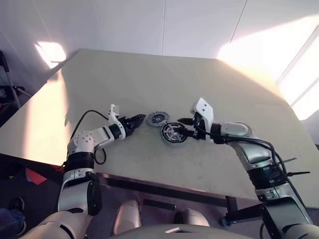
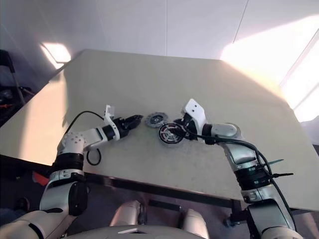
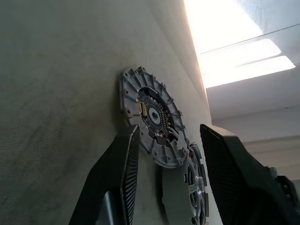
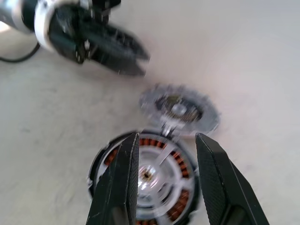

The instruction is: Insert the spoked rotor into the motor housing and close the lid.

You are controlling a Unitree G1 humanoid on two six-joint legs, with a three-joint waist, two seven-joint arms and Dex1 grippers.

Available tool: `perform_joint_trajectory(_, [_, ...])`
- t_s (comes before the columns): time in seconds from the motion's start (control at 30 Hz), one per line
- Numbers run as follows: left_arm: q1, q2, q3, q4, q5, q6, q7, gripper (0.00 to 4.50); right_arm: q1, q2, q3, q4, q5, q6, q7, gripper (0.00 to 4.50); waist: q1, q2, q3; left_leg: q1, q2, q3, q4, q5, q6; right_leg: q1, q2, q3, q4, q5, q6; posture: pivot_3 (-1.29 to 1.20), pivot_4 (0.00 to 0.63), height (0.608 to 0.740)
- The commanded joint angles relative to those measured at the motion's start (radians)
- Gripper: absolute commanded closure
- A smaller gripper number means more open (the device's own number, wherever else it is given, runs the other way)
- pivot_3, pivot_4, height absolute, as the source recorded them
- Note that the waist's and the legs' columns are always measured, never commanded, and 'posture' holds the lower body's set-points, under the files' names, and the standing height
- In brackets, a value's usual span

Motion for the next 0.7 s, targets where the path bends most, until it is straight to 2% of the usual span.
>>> perform_joint_trajectory(0.03, [-0.018,0.001,-0.001,-0.013,-0.002,-0.015,-0.021,2.30,-0.068,-0.126,0.040,0.024,-0.110,-0.134,0.085,2.42,0.003,0.000,0.000,0.000,0.000,0.000,0.000,0.000,0.000,0.000,0.000,0.000,0.000,0.000,0.000,0.00,0.000,0.740])
perform_joint_trajectory(0.17, [-0.019,0.004,-0.009,-0.004,0.010,-0.025,-0.033,2.30,-0.141,-0.265,0.184,0.181,-0.326,-0.412,0.180,2.42,0.002,0.000,0.000,-0.001,0.000,0.000,0.000,0.000,0.000,0.000,0.000,0.000,-0.002,0.000,0.000,0.00,0.000,0.740])
perform_joint_trajectory(0.27, [-0.022,0.006,-0.006,0.003,0.014,-0.036,-0.039,2.30,-0.218,-0.297,0.266,0.278,-0.437,-0.624,0.229,1.86,-0.004,0.000,0.000,-0.004,0.000,0.000,0.000,-0.001,0.001,-0.003,0.000,0.000,-0.001,0.000,0.000,0.00,0.000,0.740])
perform_joint_trajectory(0.33, [-0.018,0.002,-0.005,-0.001,0.016,-0.041,-0.037,2.30,-0.253,-0.272,0.296,0.310,-0.463,-0.705,0.243,1.17,-0.010,0.000,0.000,-0.006,0.000,0.000,0.001,-0.001,0.002,-0.006,0.000,0.000,0.001,0.000,0.000,0.00,0.000,0.740])
perform_joint_trajectory(0.5, [0.006,-0.009,0.001,-0.028,0.015,-0.045,-0.025,2.30,-0.281,-0.211,0.334,0.334,-0.484,-0.800,0.276,1.17,-0.024,0.000,0.000,-0.008,0.001,0.000,0.001,0.001,0.005,-0.008,0.000,-0.001,0.003,0.000,-0.001,0.00,0.000,0.740])
perform_joint_trajectory(0.7, [0.020,-0.011,0.017,-0.044,0.008,-0.045,-0.014,2.30,-0.272,-0.170,0.346,0.323,-0.488,-0.828,0.302,1.17,-0.026,0.000,0.000,-0.011,0.001,0.000,0.009,-0.002,0.008,-0.008,0.000,-0.001,0.005,0.000,-0.001,0.00,0.000,0.740])
